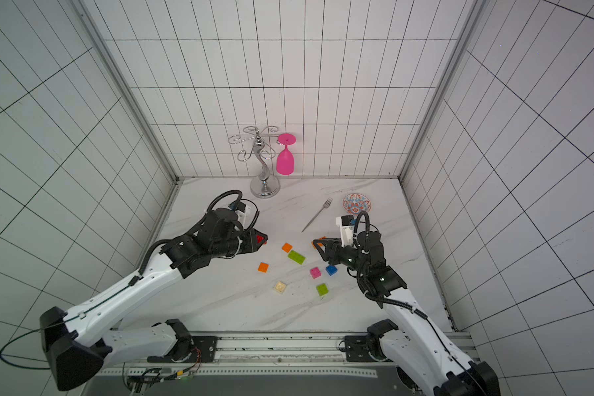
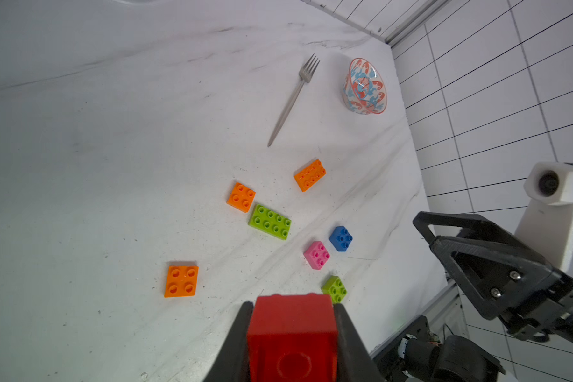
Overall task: Assemble the letter r with lego
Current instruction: Adjust the lego brick at the center of the board.
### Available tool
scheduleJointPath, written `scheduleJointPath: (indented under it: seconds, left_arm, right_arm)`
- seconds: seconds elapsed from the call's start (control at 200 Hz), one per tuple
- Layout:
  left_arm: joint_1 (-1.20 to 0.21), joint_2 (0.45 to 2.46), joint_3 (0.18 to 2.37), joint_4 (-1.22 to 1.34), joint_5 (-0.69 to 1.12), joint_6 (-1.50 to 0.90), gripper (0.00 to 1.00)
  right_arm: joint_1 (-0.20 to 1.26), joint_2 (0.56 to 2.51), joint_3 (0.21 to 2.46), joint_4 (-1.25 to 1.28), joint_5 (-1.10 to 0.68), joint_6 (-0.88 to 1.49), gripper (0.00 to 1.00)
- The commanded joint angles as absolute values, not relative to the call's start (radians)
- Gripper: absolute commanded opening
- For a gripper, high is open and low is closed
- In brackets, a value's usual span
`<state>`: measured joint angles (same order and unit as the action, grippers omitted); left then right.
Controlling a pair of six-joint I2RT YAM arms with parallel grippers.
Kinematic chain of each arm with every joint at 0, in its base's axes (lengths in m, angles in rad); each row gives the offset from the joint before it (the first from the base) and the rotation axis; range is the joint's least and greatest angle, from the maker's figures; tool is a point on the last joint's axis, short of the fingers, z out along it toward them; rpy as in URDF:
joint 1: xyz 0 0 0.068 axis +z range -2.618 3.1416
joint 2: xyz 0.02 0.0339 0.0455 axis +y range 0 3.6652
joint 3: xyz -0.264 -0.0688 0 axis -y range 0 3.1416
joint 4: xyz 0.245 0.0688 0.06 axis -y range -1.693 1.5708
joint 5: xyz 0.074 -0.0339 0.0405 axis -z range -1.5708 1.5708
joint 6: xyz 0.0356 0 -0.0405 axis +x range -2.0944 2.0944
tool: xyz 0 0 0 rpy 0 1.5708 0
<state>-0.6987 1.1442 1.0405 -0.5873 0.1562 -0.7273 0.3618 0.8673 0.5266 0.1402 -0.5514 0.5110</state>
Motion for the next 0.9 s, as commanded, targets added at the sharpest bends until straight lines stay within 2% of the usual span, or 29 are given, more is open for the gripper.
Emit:
scheduleJointPath:
  seconds: [0.0,0.16,0.32,0.605,0.895]
  left_arm:
    - [-0.666,1.082,0.969,-0.452,0.335,-0.795,0.00]
    - [-0.627,1.025,0.926,-0.363,0.490,-0.885,0.00]
    - [-0.608,0.985,0.873,-0.215,0.614,-1.005,0.00]
    - [-0.605,0.970,0.846,0.027,0.754,-1.164,0.00]
    - [-0.604,1.006,0.860,0.112,0.801,-1.211,0.00]
  right_arm:
    - [0.397,0.923,0.567,0.365,-0.724,0.449,0.48]
    - [0.559,0.992,0.651,0.356,-0.792,0.166,0.51]
    - [0.612,1.080,0.661,0.575,-0.897,-0.034,0.54]
    - [0.620,1.200,0.812,0.753,-1.031,-0.047,0.63]
    - [0.630,1.216,0.834,0.778,-1.047,-0.021,0.63]
